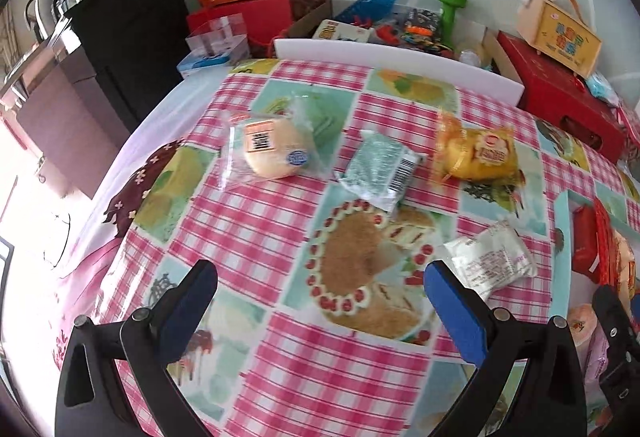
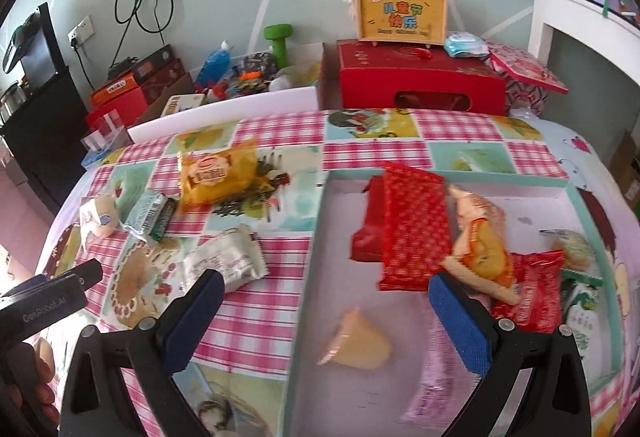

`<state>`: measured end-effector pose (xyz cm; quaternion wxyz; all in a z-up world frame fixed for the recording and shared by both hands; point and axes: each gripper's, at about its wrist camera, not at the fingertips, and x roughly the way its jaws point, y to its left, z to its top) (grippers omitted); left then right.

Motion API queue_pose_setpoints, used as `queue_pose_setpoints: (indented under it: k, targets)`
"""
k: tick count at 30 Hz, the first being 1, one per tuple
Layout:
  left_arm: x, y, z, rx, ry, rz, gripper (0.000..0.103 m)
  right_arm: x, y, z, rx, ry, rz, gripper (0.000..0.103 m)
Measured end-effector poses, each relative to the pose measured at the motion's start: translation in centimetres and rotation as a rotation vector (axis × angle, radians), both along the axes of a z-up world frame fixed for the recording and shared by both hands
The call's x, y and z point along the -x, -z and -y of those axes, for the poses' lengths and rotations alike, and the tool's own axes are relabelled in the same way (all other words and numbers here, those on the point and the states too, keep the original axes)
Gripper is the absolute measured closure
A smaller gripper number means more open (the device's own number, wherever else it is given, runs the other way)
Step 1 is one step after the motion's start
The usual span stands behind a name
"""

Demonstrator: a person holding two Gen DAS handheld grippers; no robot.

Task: Organize snacks
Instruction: 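Grasp the round bun in clear wrap with the left tool while the right grasps the white biscuit pack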

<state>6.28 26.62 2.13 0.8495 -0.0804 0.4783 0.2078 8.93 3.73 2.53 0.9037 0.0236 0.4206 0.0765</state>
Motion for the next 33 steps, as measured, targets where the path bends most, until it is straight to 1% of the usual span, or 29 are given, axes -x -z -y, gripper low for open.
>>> queue_pose_setpoints:
  k: [3, 5, 9, 14, 18, 21, 27, 30, 33]
  targets:
    - [0.2, 0.0, -1.0, 0.014, -0.013, 0.004, 0.0, -0.3, 0.4, -1.1, -0.02, -0.012, -0.02, 0.0]
    - [0.2, 0.2, -1.6, 0.022, -0.017, 0.003, 0.0, -0.4, 0.5, -1.9, -0.012, -0.016, -0.021, 0.0]
    - [0.0, 0.8, -2.4, 0.025, -0.019, -0.016, 0.0, -0.9, 1.0, -3.2, -0.023, -0.026, -0.037, 0.0]
    - [-0.5, 1.4, -2.8, 0.03, -0.014, -0.032, 0.0, -1.3, 1.8, -4.8, 0.005, -0.049, -0.049, 0.0]
    - [-0.7, 1.7, -3.3, 0.036, -0.019, -0.036, 0.0, -1.5, 2.1, -5.2, 0.009, -0.047, -0.05, 0.0]
    - [-0.9, 2.0, -3.7, 0.043, -0.025, -0.04, 0.0, -1.8, 2.3, -5.3, -0.007, -0.044, -0.059, 0.0]
    - [-1.2, 2.2, -5.0, 0.092, -0.025, -0.039, 0.0, -2.1, 2.6, -5.4, -0.029, -0.032, -0.081, 0.0]
    - [-1.6, 2.2, -5.8, 0.121, 0.008, -0.029, 0.0, -2.4, 2.5, -5.7, -0.036, -0.025, -0.083, 0.0]
    - [-2.1, 2.3, -6.8, 0.102, 0.023, -0.042, 0.0, -2.7, 2.5, -6.5, -0.01, -0.026, -0.086, 0.0]
